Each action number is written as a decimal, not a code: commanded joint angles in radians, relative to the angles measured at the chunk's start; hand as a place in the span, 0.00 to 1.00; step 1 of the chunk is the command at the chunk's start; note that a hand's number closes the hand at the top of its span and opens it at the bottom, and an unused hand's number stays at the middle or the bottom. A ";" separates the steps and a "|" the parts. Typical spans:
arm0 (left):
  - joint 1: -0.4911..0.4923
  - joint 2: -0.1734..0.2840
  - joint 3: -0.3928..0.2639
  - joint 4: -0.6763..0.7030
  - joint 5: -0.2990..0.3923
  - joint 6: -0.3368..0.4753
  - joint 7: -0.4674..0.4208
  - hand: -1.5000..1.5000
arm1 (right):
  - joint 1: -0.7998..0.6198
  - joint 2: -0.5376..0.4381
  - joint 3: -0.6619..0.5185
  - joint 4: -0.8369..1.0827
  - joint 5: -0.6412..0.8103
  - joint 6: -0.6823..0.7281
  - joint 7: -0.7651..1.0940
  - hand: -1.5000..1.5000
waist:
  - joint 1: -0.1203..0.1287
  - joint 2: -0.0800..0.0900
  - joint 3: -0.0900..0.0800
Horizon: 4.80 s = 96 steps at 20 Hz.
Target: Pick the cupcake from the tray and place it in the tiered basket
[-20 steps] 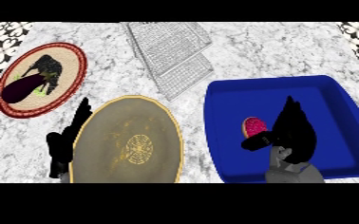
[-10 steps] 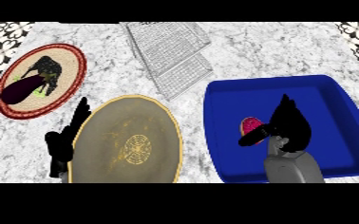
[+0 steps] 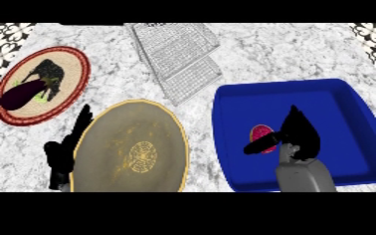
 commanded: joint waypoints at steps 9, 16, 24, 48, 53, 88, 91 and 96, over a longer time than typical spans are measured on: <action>0.036 -0.027 -0.028 0.007 -0.029 -0.018 -0.004 0.50 | -0.025 0.001 0.007 0.070 -0.020 -0.038 0.238 1.00 | 0.000 0.010 -0.005; -0.017 -0.058 -0.027 0.033 -0.059 -0.002 0.037 0.50 | -0.086 0.001 0.040 0.185 0.012 -0.078 0.140 1.00 | -0.002 0.013 -0.005; -0.003 -0.062 -0.037 0.031 -0.066 -0.038 0.020 0.50 | -0.105 0.000 0.480 0.187 0.012 -0.167 0.237 1.00 | 0.030 0.012 -0.005; 0.010 -0.062 0.003 0.014 -0.067 -0.028 0.062 0.50 | -0.454 0.000 0.442 -0.234 0.452 -0.091 0.238 1.00 | -0.022 -0.018 -0.011; 0.006 -0.067 0.005 0.032 -0.065 -0.042 0.044 0.50 | -0.569 0.000 0.367 -0.201 0.466 -0.029 0.238 1.00 | 0.000 -0.007 -0.012; -0.028 -0.108 -0.015 0.044 -0.116 -0.073 0.030 0.50 | -1.058 0.001 0.000 0.646 0.254 -0.347 0.180 1.00 | 0.067 0.027 -0.007; -0.035 -0.115 -0.005 0.046 -0.112 -0.072 0.018 0.50 | -1.011 0.001 -0.073 0.604 0.205 -0.473 0.129 1.00 | 0.067 0.031 -0.005; -0.033 -0.116 -0.011 0.050 -0.118 -0.081 0.022 0.50 | -1.007 0.001 -0.136 0.589 0.138 -0.633 0.052 0.00 | 0.071 0.030 -0.005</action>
